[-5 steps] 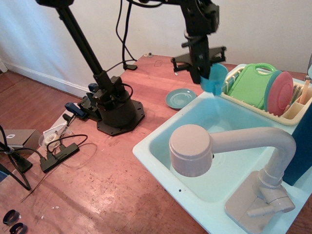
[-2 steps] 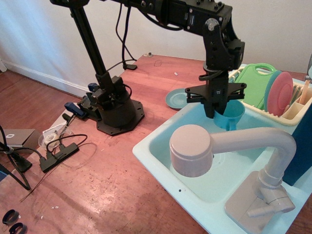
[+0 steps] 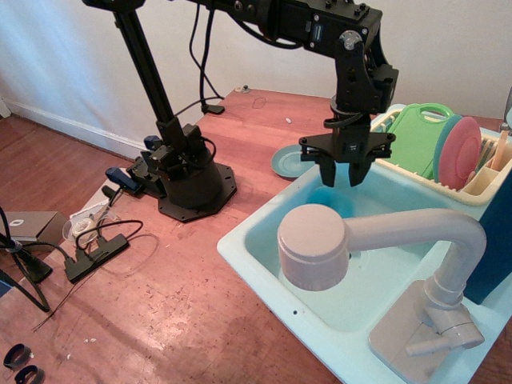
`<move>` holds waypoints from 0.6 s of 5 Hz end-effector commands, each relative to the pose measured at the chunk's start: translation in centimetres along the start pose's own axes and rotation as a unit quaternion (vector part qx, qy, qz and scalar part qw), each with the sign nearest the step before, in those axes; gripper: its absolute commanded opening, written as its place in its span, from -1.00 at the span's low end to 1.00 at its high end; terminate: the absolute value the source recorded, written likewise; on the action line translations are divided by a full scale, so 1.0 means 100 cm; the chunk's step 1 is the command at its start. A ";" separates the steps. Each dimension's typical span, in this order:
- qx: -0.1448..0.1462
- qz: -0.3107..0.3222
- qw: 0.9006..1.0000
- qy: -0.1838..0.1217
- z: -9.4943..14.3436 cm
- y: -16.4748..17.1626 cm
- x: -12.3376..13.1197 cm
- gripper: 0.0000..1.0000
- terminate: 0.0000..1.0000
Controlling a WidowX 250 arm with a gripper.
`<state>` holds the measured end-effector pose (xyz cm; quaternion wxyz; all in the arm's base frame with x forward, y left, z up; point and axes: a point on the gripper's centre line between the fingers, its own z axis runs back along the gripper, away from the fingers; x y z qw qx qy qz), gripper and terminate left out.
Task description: Put cup from anywhere into sink
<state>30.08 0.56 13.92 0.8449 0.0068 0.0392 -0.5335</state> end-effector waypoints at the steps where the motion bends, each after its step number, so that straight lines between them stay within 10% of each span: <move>1: 0.017 0.055 0.998 0.006 0.023 -0.005 -0.024 1.00 -1.00; 2: 0.034 0.120 0.991 0.046 0.068 -0.029 -0.082 1.00 -1.00; 3: 0.036 0.162 0.984 0.067 0.089 -0.060 -0.107 1.00 1.00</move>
